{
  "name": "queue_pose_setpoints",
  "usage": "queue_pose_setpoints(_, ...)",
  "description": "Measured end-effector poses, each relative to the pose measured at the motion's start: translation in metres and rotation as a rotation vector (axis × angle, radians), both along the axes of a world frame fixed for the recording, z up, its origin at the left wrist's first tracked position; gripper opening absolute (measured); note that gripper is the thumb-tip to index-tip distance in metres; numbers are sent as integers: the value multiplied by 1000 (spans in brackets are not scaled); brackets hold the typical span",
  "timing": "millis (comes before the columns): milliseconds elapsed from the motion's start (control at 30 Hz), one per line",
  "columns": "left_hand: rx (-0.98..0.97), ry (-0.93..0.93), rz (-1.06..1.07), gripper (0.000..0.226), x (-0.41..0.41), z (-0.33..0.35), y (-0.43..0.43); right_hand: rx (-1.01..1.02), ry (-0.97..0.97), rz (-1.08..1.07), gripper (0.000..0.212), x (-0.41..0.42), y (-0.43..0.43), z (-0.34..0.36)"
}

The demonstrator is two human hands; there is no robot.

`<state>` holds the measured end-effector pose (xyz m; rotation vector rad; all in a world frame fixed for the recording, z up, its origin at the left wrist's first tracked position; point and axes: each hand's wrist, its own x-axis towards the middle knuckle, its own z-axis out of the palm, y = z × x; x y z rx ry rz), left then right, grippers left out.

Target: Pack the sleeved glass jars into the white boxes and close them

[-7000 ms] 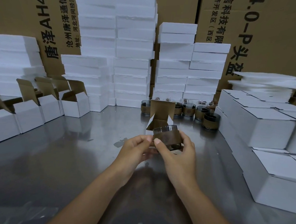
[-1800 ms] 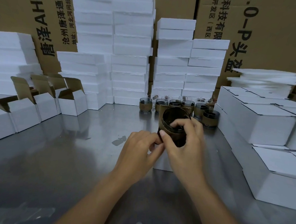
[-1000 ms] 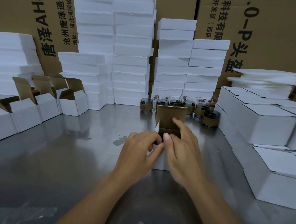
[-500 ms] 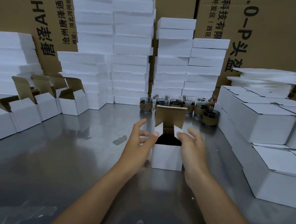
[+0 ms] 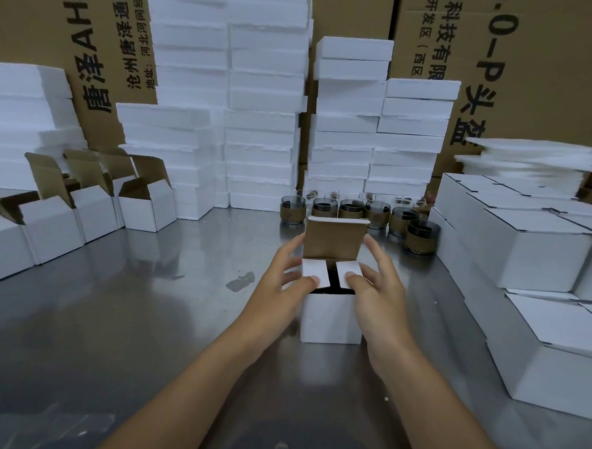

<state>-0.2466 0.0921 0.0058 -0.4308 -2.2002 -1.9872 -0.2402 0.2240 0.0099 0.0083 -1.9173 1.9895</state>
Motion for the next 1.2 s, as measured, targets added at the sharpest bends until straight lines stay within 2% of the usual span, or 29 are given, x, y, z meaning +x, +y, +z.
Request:
queue_pose_setpoints(233,134,49,-38,30,-3,-4,-4,-128,-64,-16,29,-1,0,-2)
queue_pose_setpoints(333,152,-5,-20,34,-4,-4,-4,-220,-100,-13,27,-3,-1,2)
queue_pose_setpoints(400,189,-44,-24,36,-6,-3,-5,-152,-18,-5,31,-1,-3,3)
queue_pose_setpoints(467,215,-48,-47,27,-6,-2,-6,-17,83,14,32,6,-7,1)
queue_pose_setpoints(533,222,-37,-72,29,-4,-2,-7,101,137,17,44,9,-9,-4)
queue_pose_setpoints(633,203,0,-82,25,-4,-4,-8,152,167,-10,53,8,-7,-6)
queue_pose_setpoints(833,200,23,-50,44,-5,-5,-10,217,188,-20,38,6,-5,-10)
queue_pose_setpoints(967,221,-27,-71,22,-9,-9,-14,260,188,-12,32,4,-2,-15)
queue_pose_setpoints(1100,236,-41,-98,29,-9,-12,-15,288,202,-26,18,3,-1,-20)
queue_pose_setpoints(1200,226,-40,-119,35,-8,-12,-16,286,206,-22,18,3,-3,-21)
